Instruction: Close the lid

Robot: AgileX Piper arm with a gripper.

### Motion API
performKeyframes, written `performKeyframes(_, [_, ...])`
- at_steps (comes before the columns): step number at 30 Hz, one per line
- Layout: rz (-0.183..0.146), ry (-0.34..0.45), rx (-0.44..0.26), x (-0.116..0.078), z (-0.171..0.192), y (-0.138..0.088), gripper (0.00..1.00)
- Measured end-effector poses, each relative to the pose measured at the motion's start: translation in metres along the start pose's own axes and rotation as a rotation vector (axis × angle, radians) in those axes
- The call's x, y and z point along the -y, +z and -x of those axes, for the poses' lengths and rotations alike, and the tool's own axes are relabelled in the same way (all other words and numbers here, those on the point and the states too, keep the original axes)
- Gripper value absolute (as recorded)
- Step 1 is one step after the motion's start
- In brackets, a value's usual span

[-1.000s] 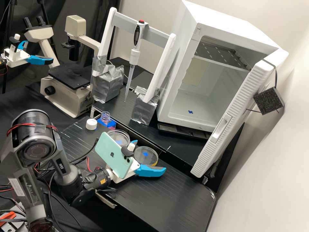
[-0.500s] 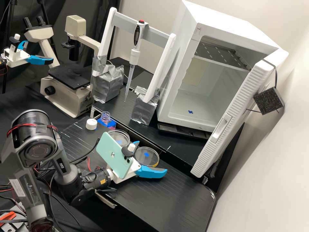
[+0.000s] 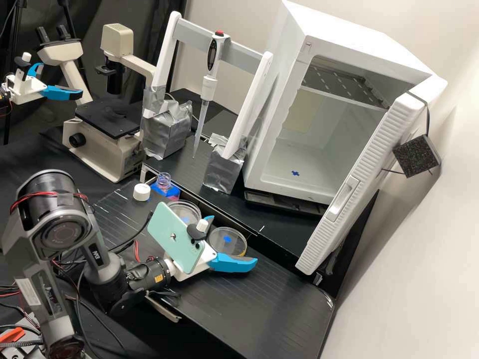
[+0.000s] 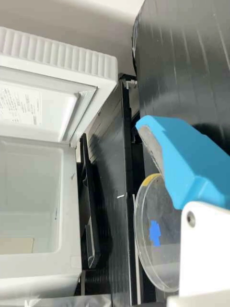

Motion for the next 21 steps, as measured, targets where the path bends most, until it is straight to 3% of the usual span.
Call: performKeyframes(21, [0.014, -0.006, -0.008, 0.0022, -0.0004, -0.0026, 0.0])
